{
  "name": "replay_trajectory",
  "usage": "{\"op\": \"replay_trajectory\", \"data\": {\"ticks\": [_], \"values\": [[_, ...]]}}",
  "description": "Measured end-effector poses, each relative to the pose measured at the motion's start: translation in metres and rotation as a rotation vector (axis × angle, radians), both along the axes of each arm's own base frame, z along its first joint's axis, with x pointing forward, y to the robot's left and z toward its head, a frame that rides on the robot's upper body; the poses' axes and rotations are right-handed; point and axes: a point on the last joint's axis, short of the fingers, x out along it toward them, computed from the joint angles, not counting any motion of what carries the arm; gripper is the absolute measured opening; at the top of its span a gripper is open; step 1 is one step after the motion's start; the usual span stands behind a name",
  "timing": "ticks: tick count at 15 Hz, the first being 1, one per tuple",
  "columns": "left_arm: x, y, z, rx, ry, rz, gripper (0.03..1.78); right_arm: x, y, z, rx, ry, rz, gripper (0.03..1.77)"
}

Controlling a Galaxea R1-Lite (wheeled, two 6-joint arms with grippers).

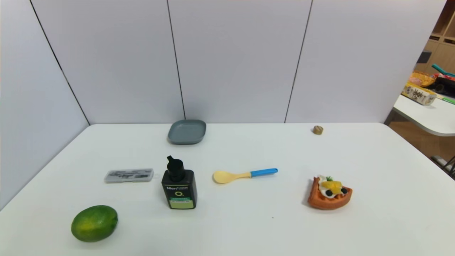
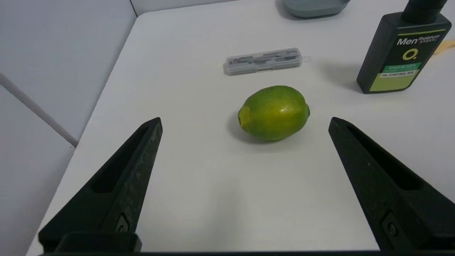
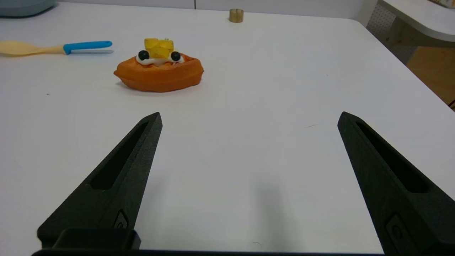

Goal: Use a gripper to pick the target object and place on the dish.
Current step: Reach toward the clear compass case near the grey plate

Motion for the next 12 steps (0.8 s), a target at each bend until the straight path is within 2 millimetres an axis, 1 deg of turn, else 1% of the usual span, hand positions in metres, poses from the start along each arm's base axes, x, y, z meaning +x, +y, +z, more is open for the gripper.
{"op": "replay_trajectory", "data": {"ticks": [1,3,5,7,8,10,12], "values": [[0.005,0.000,0.015,0.022,0.028,-0.002,1.69,0.000,0.000,0.000,0.000,0.000,0.000,1.71],[0.023,0.000,0.047,0.082,0.078,-0.006,1.69,0.000,0.000,0.000,0.000,0.000,0.000,1.71],[0.049,0.001,0.076,0.146,0.136,-0.018,1.69,0.000,0.000,0.000,-0.001,0.000,0.000,1.71],[0.080,0.001,0.098,0.208,0.202,-0.036,1.69,0.000,0.000,0.000,0.000,0.000,0.000,1.71],[0.098,0.002,0.108,0.243,0.237,-0.049,1.69,0.000,0.000,0.000,0.000,0.000,0.000,1.71],[0.135,0.002,0.123,0.305,0.305,-0.078,1.69,0.000,0.000,0.000,0.000,0.000,0.000,1.71],[0.169,0.003,0.134,0.365,0.376,-0.128,1.69,0.000,0.000,0.000,0.000,0.000,0.000,1.71]]}}
